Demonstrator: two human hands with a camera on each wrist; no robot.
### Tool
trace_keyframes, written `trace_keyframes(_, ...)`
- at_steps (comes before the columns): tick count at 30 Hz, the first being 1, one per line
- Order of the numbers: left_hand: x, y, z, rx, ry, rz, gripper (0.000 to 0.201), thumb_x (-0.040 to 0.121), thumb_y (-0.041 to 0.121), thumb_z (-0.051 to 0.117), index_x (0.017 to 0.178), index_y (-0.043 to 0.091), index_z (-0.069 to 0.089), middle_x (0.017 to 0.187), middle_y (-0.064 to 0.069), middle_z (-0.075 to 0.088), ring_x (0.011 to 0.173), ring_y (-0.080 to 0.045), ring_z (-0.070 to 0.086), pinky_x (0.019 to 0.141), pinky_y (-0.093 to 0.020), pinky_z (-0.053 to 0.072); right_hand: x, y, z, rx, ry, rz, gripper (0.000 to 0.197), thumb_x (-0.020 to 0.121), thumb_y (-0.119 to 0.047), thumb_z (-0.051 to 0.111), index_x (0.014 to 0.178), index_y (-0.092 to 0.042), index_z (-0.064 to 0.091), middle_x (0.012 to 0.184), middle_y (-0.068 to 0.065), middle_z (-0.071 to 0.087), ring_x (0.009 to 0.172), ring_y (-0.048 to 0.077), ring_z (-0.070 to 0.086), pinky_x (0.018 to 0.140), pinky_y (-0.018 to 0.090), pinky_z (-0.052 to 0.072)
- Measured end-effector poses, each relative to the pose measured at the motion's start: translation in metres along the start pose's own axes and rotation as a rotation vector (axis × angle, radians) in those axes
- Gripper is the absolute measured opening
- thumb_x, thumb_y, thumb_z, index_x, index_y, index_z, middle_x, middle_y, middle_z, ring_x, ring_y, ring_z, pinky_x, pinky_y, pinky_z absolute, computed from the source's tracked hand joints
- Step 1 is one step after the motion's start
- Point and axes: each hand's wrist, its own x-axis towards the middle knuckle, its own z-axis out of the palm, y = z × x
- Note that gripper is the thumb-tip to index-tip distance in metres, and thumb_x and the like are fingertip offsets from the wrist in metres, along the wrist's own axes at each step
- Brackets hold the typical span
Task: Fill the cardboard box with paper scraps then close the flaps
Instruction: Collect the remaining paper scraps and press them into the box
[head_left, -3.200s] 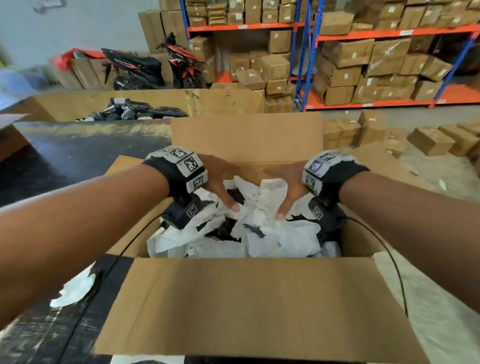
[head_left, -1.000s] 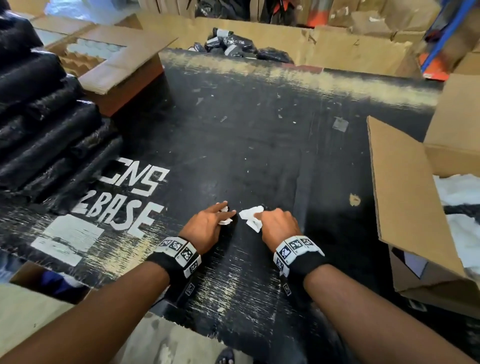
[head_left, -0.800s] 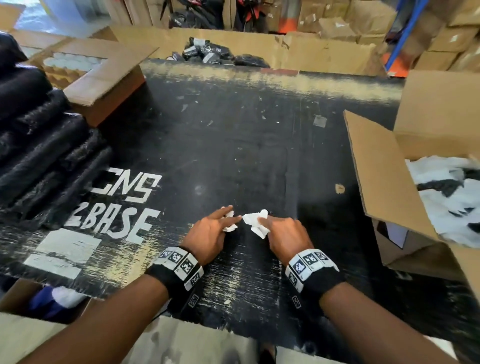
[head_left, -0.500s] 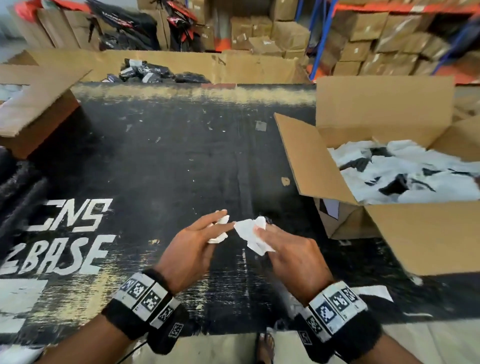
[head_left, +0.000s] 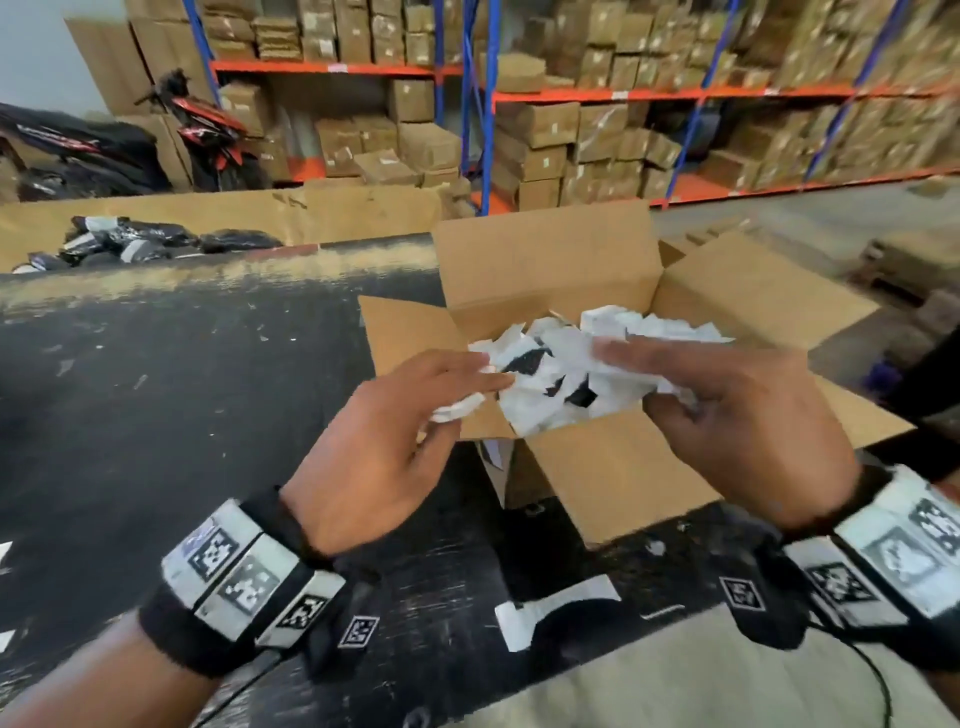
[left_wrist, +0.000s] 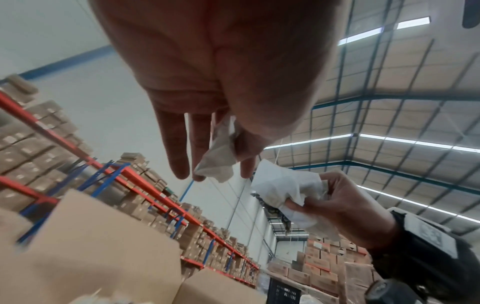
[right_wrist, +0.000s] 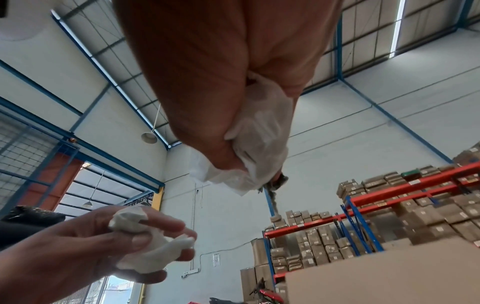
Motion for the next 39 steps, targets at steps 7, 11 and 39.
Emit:
trace_keyframes(7, 0.124, 0.015, 0.03, 0.304, -0.052, 0.002, 0.03, 0.097, 0.024, 0.049, 0.12, 0.026, 0.069, 0.121, 0.008, 0.066, 0.112, -0.012, 0.062, 0.096, -0.04, 0.05, 0.081, 0.133, -0.062, -0.173, -0.311, -0.006, 0.037, 0.077, -0.01, 0.061, 0.106, -0.022, 0.079, 0.054, 0.005, 0.061, 0.053, 0.013, 0.053, 0.042, 0.025, 0.038)
trace_keyframes(11, 0.191, -0.002, 0.072, 0.467, -0.12, -0.092, 0.027, 0.093, 0.023, 0.048, 0.11, 0.023, 0.07, 0.109, 0.001, 0.067, 0.099, -0.019, 0.063, 0.086, -0.037, 0.048, 0.121, 0.206, -0.046, -0.309, -0.518, -0.021, 0.033, 0.085, -0.018, 0.061, 0.116, -0.02, 0.073, 0.079, 0.005, 0.068, 0.062, 0.019, 0.052, 0.05, 0.014, 0.034)
trace_keyframes(39, 0.238, -0.186, 0.268, 0.793, -0.986, -0.846, 0.144, 0.068, 0.056, 0.087, 0.158, 0.018, -0.02, 0.169, -0.013, -0.002, 0.156, -0.031, -0.003, 0.119, -0.066, -0.003, 0.1, 0.394, 0.254, -0.208, -1.442, -0.093, 0.156, 0.044, -0.075, 0.084, 0.15, -0.043, -0.027, 0.163, 0.009, -0.027, 0.149, 0.048, -0.01, 0.117, 0.066, 0.009)
